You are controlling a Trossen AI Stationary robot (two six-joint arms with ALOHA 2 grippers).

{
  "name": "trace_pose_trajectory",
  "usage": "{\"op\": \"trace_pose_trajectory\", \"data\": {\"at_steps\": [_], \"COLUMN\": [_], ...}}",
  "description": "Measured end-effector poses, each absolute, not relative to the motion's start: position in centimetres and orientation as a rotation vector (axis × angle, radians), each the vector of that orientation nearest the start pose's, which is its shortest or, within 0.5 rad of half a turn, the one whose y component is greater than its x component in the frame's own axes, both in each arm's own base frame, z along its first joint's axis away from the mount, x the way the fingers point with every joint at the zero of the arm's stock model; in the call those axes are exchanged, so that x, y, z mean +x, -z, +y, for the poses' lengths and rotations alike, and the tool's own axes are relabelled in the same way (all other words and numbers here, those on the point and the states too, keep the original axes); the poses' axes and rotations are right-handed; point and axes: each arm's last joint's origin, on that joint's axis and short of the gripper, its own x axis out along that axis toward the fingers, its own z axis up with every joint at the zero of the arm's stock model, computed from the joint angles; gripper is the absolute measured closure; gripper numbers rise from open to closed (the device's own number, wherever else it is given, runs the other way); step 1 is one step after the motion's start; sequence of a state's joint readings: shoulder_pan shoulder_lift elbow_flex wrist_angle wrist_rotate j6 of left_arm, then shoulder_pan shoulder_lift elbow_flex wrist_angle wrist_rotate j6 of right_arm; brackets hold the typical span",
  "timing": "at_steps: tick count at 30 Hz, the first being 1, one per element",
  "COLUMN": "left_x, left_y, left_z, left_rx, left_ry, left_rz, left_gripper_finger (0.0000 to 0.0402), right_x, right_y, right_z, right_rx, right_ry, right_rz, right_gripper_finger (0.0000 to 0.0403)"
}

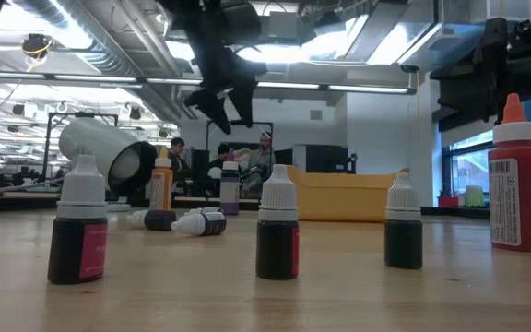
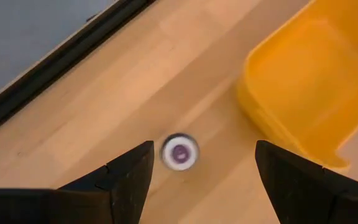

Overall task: Pick & Place food coloring
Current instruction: Put the large violet food coloring bottles into the yellow bin

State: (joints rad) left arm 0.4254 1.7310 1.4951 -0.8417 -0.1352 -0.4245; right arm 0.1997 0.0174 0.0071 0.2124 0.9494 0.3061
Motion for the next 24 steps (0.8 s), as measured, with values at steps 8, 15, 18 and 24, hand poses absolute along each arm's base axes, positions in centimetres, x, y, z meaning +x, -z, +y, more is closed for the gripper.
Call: {"op": "trace_pose_trajectory", "data": {"at_steps": [8, 15, 18, 24], "left_x": [33.6, 34.1, 34.3, 34.3], "left_y": [-25.5, -23.3, -23.0, -22.4], "left_z": [16.8, 17.2, 17.2, 17.3], "left_rx": [-0.603, -0.628, -0.628, -0.629], "left_ry": [-0.743, -0.756, -0.756, -0.765], "left_rz": [1.052, 1.128, 1.134, 1.167], "left_gripper_finger": [0.0128, 0.0128, 0.0128, 0.0128], "right_x": [8.8, 8.8, 8.8, 8.8], "right_y": [-18.2, -18.2, -18.2, -18.2], "right_z": [-0.6, -0.6, -0.6, -0.6], "right_rx": [0.405, 0.403, 0.402, 0.401], "right_ry": [0.717, 0.717, 0.717, 0.718], "right_rz": [-0.288, -0.287, -0.286, -0.284], "right_gripper_finger": [0.0114, 0.0114, 0.0114, 0.0114]}}
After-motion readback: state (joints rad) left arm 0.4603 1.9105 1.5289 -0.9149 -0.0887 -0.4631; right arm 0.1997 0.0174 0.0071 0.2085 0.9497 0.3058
